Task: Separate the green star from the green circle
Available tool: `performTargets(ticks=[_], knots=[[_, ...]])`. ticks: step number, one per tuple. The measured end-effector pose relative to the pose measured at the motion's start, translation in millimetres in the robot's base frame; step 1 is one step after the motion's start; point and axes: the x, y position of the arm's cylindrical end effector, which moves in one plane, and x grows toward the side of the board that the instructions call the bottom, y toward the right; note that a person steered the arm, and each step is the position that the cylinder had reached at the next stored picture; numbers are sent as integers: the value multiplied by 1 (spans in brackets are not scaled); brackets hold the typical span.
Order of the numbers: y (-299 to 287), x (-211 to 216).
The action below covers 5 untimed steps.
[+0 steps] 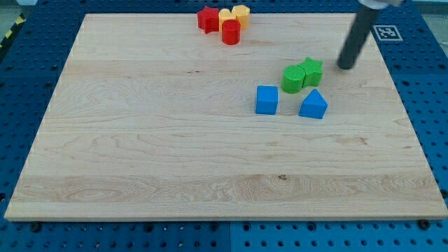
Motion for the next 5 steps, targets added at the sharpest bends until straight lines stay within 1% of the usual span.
performTargets(ticks=[1, 2, 3, 4, 5], knots=[[-74, -2], [-118, -2], [-120, -2], [-116, 8], [-100, 18]])
